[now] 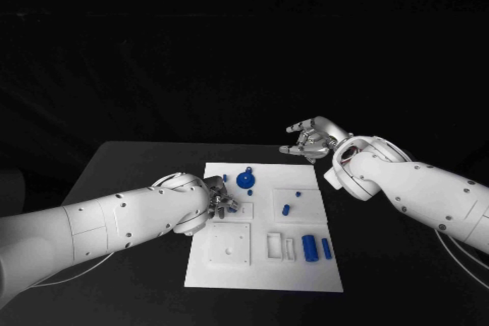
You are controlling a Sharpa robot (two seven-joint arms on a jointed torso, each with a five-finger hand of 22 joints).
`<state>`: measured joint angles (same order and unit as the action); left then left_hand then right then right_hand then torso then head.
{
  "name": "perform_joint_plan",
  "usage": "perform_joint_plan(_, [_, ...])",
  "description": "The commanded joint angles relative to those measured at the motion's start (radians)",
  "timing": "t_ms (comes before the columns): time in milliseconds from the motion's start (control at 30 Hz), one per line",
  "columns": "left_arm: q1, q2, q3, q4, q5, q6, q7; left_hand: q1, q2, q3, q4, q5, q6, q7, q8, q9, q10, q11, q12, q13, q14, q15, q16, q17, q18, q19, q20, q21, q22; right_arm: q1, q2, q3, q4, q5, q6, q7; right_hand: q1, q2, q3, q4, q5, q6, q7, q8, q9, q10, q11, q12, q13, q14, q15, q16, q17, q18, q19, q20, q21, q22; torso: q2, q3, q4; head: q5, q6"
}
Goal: Assemble the parts on the task board
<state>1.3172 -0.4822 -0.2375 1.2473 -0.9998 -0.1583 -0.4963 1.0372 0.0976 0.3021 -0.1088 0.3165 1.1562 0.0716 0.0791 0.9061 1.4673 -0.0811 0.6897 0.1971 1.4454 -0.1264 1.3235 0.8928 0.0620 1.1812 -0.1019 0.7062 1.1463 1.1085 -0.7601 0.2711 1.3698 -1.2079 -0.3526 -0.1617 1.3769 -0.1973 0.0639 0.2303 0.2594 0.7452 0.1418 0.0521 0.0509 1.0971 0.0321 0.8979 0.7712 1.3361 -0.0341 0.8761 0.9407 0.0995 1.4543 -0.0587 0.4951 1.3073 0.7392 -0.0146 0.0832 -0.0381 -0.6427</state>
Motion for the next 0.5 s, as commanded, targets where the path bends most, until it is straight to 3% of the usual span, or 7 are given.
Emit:
perform_joint_plan(33, [-0.001, 0.0, -0.001, 0.0, 0.003, 0.03, 0.0, 0.011, 0.019, 0.002, -0.009, 0.002, 0.244, -0.138, -0.001, 0.375, 0.048, -0.011, 0.004, 0.001, -0.002, -0.003, 0.003, 0.0, 0.009, 0.008, 0.001, -0.006, 0.007, -0.001, 0.0, 0.001, 0.0, -0.002, 0.012, 0.003, -0.01, -0.002, -0.004, 0.002, 0.006, 0.006, -0.002, 0.0, 0.002, 0.001, -0.003, 0.005, -0.001, 0.001, -0.008, 0.004, -0.001, 0.015, 0.009, -0.002, -0.001, 0.056, 0.0, 0.0002, -0.0001, 0.0, 0.0])
perform_joint_plan(333, [-0.001, 0.002, 0.0, -0.002, -0.003, 0.033, -0.002, 0.01, 0.018, 0.001, -0.011, 0.003, 0.243, -0.138, -0.002, 0.376, 0.048, -0.01, 0.003, 0.001, -0.002, -0.003, 0.002, -0.001, 0.009, 0.01, 0.001, -0.012, 0.014, -0.001, 0.001, 0.001, -0.001, -0.002, 0.012, 0.003, -0.01, -0.002, -0.004, 0.002, 0.006, 0.006, -0.002, 0.0, 0.002, 0.001, -0.003, 0.005, -0.001, 0.001, -0.008, 0.004, -0.001, 0.015, 0.009, -0.002, -0.001, 0.056, 0.0, -0.0003, 0.0019, 0.002, -0.002])
perform_joint_plan(500, [-0.001, 0.003, 0.0, -0.003, -0.005, 0.034, -0.002, 0.01, 0.018, 0.001, -0.011, 0.003, 0.243, -0.138, -0.002, 0.376, 0.048, -0.01, 0.003, 0.001, -0.002, -0.003, 0.002, -0.001, 0.009, 0.01, 0.001, -0.012, 0.014, -0.002, 0.004, 0.001, -0.002, -0.002, 0.012, 0.004, -0.01, -0.002, -0.004, 0.002, 0.006, 0.006, -0.002, 0.0, 0.002, 0.001, -0.003, 0.005, -0.001, 0.001, -0.008, 0.004, -0.001, 0.015, 0.009, -0.002, -0.001, 0.056, 0.001, 0.0001, -0.0007, 0.003, -0.003])
